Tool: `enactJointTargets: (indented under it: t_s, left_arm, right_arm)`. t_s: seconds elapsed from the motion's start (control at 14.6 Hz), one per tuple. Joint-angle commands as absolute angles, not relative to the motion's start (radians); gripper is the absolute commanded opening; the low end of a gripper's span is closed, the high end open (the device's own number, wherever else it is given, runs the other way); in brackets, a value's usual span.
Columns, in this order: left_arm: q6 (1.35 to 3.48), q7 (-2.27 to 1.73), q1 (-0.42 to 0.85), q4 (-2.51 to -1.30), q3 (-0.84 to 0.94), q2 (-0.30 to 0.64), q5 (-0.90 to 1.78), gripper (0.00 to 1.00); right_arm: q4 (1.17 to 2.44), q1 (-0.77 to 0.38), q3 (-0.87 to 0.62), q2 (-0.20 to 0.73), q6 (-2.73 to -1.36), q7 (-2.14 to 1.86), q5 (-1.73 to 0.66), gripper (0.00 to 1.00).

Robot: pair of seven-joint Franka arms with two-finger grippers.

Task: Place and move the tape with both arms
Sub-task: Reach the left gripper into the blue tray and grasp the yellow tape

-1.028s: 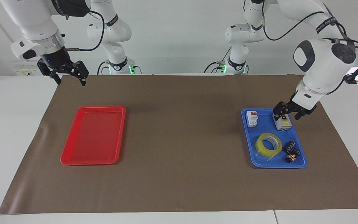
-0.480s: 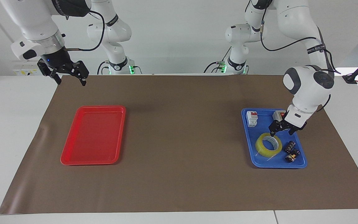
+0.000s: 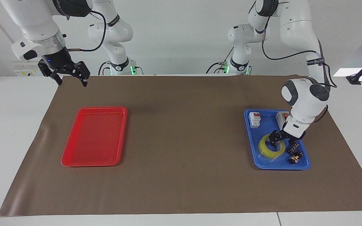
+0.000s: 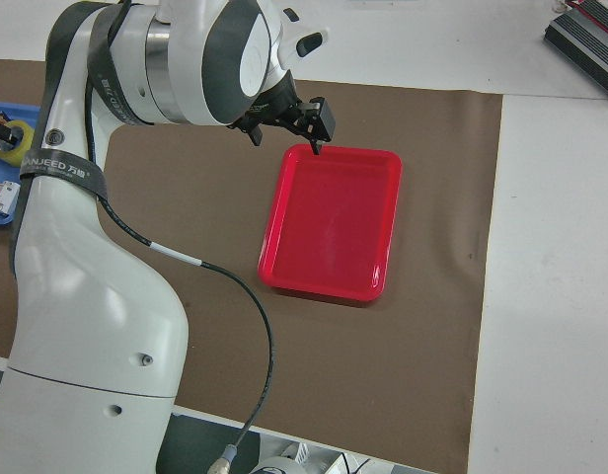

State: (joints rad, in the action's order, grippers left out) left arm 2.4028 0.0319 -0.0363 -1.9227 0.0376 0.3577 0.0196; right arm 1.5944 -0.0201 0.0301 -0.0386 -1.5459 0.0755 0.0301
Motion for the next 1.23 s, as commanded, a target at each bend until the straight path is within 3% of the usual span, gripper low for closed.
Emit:
enactJointTargets:
  t_s: [0.0,0.07,0.14,0.69,1.17]
  left_arm:
    - [2.415,0.022,-0.038,-1.933,0.038,0.357,0.005,0.7]
    - [2.414,-0.001,-0.04,-1.933,0.038,0.357,0.005,0.33]
    - [2.414,-0.023,-0.038,-1.933,0.038,0.356,0.005,0.01]
    - [2.34,-0.023,-0.04,-1.927,0.038,0.318,0.005,0.0]
    - [2.194,-0.044,-0.02,-1.919,0.041,0.206,0.005,0.0]
  right_arm:
    - [1.606,-0.011,0.028,-0.052,-1.546,0.064,0.025,1.0]
    - [1.606,-0.011,0.028,-0.052,-1.546,0.064,0.025,1.0]
    - [1.606,-0.011,0.028,-0.052,-1.546,0.064,0.025,1.0]
    - [1.606,-0.008,0.028,-0.052,-1.546,0.064,0.025,1.0]
    - [1.606,-0.008,0.028,-0.052,-1.545,0.064,0.025,1.0]
